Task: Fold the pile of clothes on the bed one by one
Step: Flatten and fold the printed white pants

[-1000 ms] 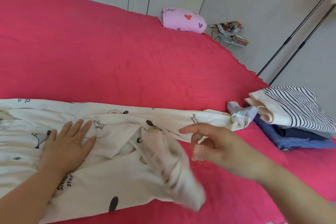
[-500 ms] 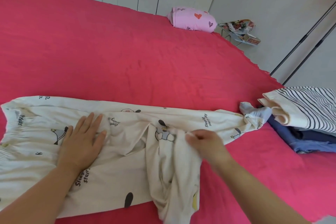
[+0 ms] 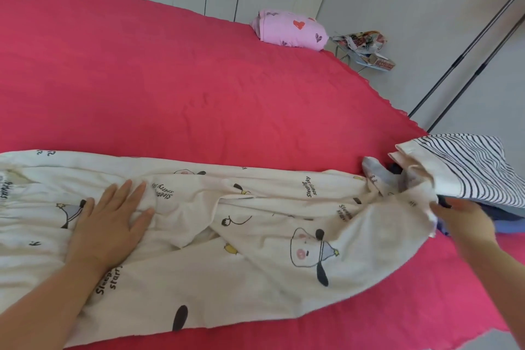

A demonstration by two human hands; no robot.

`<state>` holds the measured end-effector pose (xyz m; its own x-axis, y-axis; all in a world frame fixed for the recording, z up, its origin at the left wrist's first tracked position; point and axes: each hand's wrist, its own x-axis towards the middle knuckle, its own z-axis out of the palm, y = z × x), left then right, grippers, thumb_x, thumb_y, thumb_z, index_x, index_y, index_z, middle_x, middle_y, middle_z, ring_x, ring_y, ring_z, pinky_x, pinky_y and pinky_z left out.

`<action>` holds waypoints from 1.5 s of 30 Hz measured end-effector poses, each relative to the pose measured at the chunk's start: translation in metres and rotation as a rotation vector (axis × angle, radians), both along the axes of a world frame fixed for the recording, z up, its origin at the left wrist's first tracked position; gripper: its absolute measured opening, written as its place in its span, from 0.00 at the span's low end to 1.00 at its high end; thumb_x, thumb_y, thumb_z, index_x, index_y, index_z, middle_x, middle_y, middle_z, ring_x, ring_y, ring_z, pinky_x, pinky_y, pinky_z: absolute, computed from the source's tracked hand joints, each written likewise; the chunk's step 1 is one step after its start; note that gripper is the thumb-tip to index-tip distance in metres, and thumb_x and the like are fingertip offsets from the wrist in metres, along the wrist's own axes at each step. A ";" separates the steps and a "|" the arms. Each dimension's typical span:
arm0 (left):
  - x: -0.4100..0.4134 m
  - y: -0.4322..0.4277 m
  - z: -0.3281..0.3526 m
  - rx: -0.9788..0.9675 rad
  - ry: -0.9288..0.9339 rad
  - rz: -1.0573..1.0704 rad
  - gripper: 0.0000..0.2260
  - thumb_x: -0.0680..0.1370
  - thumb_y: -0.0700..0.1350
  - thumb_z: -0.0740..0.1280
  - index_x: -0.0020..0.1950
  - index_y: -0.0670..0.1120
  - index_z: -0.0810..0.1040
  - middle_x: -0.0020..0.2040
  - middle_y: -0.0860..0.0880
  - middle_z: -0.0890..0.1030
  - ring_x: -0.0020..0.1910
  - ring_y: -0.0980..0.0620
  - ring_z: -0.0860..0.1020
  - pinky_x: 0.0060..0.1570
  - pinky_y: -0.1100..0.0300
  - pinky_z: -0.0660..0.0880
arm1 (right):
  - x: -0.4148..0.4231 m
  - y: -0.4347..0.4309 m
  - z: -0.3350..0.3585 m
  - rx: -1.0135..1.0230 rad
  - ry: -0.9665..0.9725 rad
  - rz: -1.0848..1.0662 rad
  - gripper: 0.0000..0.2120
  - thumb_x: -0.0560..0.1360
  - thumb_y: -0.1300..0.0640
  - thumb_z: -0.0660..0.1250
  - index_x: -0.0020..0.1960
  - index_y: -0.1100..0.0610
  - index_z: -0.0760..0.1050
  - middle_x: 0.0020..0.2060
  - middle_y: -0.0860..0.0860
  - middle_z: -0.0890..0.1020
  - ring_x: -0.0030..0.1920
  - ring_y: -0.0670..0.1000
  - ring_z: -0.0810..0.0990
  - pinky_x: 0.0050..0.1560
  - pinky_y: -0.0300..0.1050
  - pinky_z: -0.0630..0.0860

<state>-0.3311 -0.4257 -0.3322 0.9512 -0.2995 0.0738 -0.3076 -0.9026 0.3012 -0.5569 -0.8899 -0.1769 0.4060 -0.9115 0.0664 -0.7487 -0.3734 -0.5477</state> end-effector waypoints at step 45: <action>-0.115 0.173 0.093 0.159 0.022 -0.256 0.19 0.77 0.38 0.57 0.62 0.57 0.75 0.57 0.57 0.78 0.54 0.54 0.76 0.53 0.64 0.68 | -0.035 0.222 -0.040 -0.509 0.208 1.038 0.22 0.65 0.68 0.62 0.52 0.47 0.79 0.41 0.49 0.83 0.40 0.57 0.82 0.35 0.49 0.75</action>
<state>-0.4460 -0.2524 -0.2391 0.8439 -0.5363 -0.0127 -0.5266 -0.8327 0.1714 -0.5922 -0.6681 -0.2173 0.9848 -0.0244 0.1720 -0.0139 -0.9980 -0.0621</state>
